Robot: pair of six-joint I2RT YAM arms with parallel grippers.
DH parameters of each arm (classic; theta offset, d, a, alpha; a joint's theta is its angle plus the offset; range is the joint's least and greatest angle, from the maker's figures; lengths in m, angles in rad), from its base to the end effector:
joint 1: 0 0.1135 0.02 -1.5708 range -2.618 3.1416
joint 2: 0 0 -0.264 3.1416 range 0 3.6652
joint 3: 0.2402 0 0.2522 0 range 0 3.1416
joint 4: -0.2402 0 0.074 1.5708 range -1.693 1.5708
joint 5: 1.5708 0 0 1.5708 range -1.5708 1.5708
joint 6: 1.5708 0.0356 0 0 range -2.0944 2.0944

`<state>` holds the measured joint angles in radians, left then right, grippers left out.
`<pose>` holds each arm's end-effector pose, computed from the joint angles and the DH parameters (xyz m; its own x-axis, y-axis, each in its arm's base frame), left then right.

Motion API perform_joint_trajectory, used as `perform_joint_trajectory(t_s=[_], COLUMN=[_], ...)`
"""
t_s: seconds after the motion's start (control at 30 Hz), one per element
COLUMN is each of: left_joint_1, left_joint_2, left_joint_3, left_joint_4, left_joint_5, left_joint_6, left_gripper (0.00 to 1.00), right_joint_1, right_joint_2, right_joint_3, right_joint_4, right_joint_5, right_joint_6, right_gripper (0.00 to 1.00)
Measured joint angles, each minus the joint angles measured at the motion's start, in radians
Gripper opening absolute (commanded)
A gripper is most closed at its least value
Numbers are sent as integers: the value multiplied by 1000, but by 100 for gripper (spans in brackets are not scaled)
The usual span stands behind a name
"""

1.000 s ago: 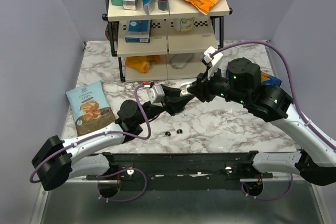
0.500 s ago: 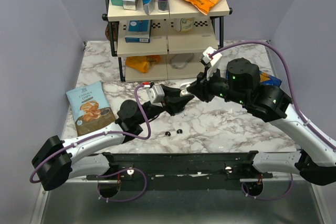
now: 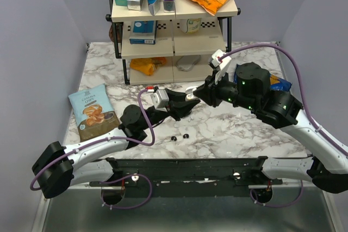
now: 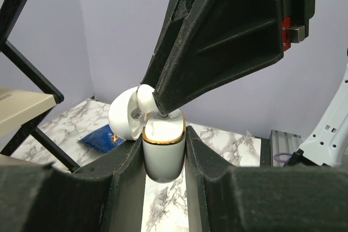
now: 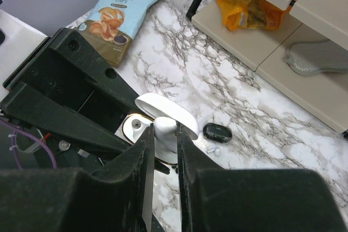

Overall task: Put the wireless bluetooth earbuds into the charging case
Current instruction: Adjust the earbud with the charging case.

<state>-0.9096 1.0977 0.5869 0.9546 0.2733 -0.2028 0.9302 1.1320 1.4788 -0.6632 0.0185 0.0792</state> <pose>0.1401 -0.1957 0.3276 0.0750 -0.4123 -0.9080 0.9441 0.3224 -0.0684 0.1332 0.1776 0.4581 -0.2480 -0.2003 -0.9478 -0.7739 0.6295 0.0695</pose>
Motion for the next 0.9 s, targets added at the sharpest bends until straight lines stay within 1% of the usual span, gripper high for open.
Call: perform_joint_trajectory(t_s=[0.1, 0.43, 0.7, 0.9], left_joint_1=[0, 0, 0, 0], left_joint_2=[0, 0, -2, -11], left_joint_3=[-4, -15, -24, -30], left_joint_4=[6, 24, 40, 73], left_joint_5=[0, -3, -17, -23], left_joint_6=[0, 1, 10, 14], left_gripper=[0, 0, 0, 0], right_joint_1=[0, 5, 5, 4], right_joint_2=[-3, -13, -51, -90], right_joint_3=[-6, -22, -50, -80], right_joint_4=[5, 20, 44, 69], right_joint_5=[1, 11, 22, 63], right_joint_6=[4, 23, 36, 45], right_gripper=[1, 1, 1, 1])
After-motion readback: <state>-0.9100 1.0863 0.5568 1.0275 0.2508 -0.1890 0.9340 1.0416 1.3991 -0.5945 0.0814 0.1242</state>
